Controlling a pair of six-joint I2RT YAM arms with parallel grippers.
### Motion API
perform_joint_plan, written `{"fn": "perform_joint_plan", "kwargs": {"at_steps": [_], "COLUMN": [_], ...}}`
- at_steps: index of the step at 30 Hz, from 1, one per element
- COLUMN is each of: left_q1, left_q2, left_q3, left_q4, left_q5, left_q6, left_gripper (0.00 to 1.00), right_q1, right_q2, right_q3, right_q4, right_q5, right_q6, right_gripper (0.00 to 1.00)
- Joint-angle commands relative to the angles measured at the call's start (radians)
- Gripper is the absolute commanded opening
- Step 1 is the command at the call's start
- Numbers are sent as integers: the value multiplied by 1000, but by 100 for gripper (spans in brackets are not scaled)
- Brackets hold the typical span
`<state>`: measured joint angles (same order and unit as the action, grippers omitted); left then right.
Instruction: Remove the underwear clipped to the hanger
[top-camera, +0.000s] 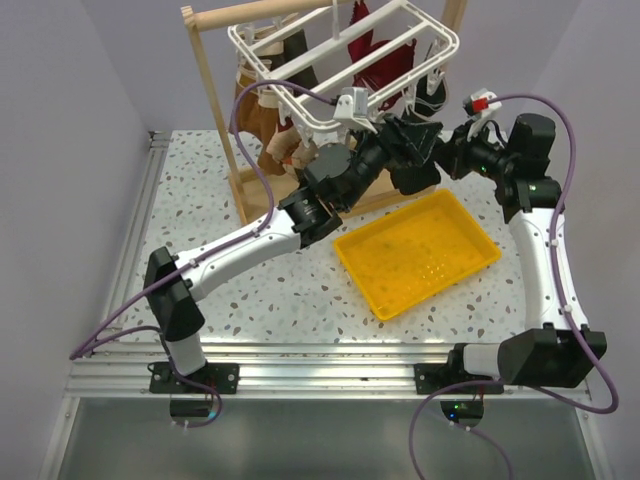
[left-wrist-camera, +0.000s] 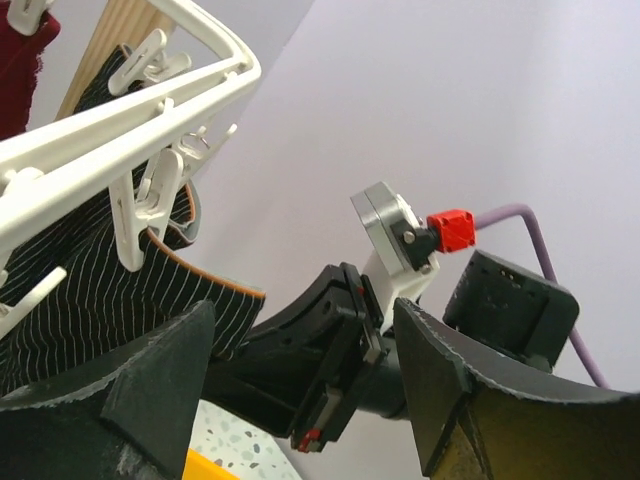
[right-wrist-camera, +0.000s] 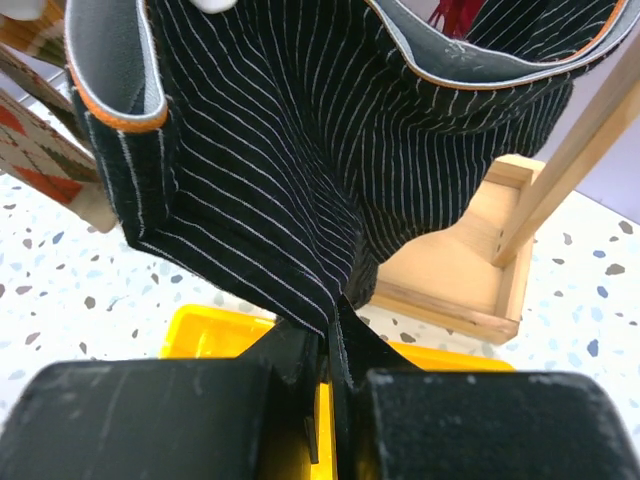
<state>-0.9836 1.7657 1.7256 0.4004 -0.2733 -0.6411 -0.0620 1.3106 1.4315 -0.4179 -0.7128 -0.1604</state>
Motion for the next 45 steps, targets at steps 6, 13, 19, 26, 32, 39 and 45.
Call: {"fn": "perform_joint_plan", "kwargs": {"at_steps": [6, 13, 19, 26, 32, 39, 45], "left_q1": [39, 54, 53, 25, 16, 16, 16], "left_q2": [101, 83, 52, 21, 5, 67, 126], "left_q3": [291, 290, 275, 270, 270, 377, 453], "left_q4": [-309, -380, -432, -463, -474, -466, -463], "left_q5": [-135, -122, -132, -201, -326, -354, -339], "left_q6": [-169, -216, -203, -112, 14, 118, 166], "left_gripper": [76, 75, 73, 73, 74, 75, 73], "right_q1": [-1, -1, -1, -1, 7, 22, 33], "right_q2": [-11, -4, -11, -2, -10, -19, -30], "right_q3": [-34, -31, -43, -55, -71, -89, -100], "right_q4": [108, 102, 125, 171, 200, 212, 217], "right_q5": [-54, -34, -40, -66, -93, -99, -100], "right_q6": [56, 68, 93, 142, 186, 193, 199], "right_gripper": [0, 0, 0, 0, 0, 0, 0]}}
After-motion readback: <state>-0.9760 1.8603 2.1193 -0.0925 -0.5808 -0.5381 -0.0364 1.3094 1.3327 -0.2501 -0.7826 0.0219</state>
